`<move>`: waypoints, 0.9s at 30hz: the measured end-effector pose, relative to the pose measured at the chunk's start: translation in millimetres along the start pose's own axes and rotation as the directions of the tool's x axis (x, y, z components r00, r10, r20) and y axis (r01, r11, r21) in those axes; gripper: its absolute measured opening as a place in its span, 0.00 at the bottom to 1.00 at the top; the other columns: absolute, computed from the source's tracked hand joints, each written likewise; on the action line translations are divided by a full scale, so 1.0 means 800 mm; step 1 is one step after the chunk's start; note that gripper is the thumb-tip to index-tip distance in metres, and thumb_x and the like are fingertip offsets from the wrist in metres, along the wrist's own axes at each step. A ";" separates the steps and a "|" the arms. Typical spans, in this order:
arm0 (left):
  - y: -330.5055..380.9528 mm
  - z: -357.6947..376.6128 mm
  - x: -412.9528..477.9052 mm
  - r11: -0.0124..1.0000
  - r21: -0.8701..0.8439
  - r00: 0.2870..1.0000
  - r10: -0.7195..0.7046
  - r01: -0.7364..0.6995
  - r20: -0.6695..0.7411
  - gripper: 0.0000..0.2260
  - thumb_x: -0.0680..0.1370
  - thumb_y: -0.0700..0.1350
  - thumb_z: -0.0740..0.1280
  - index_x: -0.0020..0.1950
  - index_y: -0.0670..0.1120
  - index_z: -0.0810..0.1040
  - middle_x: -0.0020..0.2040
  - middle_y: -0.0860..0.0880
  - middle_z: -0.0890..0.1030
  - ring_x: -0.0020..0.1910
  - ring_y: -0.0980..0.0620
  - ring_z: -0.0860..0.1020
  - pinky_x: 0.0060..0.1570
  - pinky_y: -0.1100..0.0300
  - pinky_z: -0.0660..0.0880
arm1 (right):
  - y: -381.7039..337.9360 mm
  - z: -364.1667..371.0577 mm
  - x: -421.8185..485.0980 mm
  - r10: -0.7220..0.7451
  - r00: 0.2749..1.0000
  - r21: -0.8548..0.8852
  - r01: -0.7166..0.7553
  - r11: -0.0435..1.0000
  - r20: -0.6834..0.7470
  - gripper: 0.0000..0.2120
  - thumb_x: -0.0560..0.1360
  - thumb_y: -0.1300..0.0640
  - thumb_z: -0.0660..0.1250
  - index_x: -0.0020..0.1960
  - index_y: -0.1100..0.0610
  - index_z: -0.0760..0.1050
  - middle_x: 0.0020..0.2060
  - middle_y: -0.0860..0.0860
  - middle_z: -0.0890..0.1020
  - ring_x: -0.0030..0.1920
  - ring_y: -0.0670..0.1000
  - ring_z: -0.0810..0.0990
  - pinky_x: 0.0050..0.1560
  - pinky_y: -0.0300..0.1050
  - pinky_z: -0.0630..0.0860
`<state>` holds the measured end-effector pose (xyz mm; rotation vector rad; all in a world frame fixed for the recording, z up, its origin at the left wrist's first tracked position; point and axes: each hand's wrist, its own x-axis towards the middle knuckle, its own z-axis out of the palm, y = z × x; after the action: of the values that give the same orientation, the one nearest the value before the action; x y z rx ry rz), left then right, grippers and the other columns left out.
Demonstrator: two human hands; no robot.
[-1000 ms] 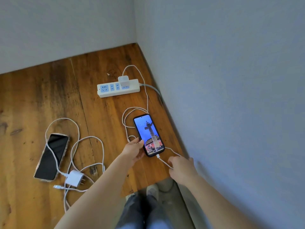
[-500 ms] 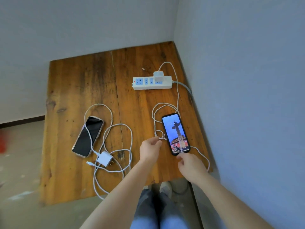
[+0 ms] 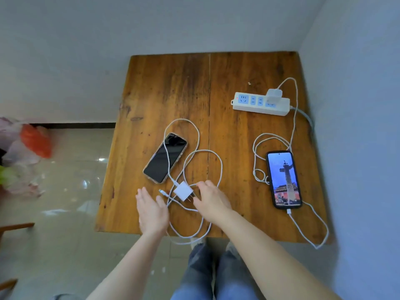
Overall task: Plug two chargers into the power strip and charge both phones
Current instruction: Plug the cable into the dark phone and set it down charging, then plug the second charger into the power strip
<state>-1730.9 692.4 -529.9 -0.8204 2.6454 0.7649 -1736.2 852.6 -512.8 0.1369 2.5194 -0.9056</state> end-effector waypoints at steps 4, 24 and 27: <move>-0.033 0.004 0.014 0.968 0.183 0.973 0.136 -0.171 0.189 0.27 0.83 0.51 0.50 0.78 0.40 0.48 0.79 0.44 0.46 0.77 0.47 0.45 0.74 0.53 0.47 | -0.027 0.030 0.029 -0.022 0.998 -0.095 0.017 0.995 -0.051 0.22 0.76 0.51 0.64 0.67 0.56 0.65 0.62 0.54 0.71 0.57 0.54 0.73 0.45 0.43 0.69; 0.068 -0.060 0.060 0.751 0.606 0.868 -0.090 -0.262 0.488 0.14 0.77 0.52 0.63 0.56 0.45 0.79 0.43 0.50 0.78 0.44 0.52 0.79 0.31 0.64 0.73 | -0.024 -0.066 0.042 -0.117 0.982 -0.067 0.108 0.992 -0.148 0.21 0.68 0.51 0.72 0.57 0.50 0.67 0.50 0.48 0.75 0.42 0.49 0.76 0.36 0.37 0.76; 0.127 -0.068 0.073 0.808 0.513 0.916 0.082 -0.292 0.392 0.08 0.76 0.48 0.63 0.41 0.46 0.76 0.33 0.50 0.75 0.32 0.54 0.75 0.25 0.64 0.67 | -0.008 -0.122 0.053 -0.163 0.971 -0.093 0.149 0.984 -0.176 0.21 0.68 0.52 0.72 0.57 0.50 0.68 0.51 0.47 0.76 0.41 0.48 0.76 0.34 0.33 0.71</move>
<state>-1842.5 707.5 -466.7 -0.2249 2.4256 0.1100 -1813.2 906.4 -461.8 -0.0044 2.7648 -0.8876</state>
